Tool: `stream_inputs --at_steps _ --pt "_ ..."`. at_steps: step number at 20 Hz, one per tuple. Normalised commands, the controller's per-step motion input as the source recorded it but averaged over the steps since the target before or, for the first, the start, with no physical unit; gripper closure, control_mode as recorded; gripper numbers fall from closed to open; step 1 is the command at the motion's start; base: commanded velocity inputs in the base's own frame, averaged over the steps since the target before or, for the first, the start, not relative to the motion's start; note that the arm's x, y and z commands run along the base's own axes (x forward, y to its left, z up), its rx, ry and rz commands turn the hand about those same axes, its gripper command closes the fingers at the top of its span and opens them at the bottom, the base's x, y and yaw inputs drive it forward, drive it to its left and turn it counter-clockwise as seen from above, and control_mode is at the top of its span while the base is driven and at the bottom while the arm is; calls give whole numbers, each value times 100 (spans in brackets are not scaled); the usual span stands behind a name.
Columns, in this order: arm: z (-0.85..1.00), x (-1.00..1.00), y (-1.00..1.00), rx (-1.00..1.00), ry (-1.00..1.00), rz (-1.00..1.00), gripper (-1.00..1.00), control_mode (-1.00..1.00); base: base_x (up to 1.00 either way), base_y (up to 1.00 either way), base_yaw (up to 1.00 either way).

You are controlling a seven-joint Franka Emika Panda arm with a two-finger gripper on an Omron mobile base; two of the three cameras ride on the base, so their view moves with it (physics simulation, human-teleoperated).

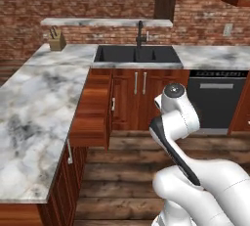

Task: Organize the utensils by type. Pick up the wooden spoons from the counter and place them in the open cabinet. Then pick up the metallic utensils from the counter and place them in the open drawer.

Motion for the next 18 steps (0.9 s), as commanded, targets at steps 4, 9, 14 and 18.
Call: stream_inputs --at_steps 4,9,14,18 --pt "0 0 0 0 0 0 100 100 72 0 24" --pt "0 0 0 0 0 0 100 100 73 -17 30" --pt "0 0 0 0 0 0 100 100 57 -44 36" --pt "0 0 0 0 0 0 100 100 21 -59 42"
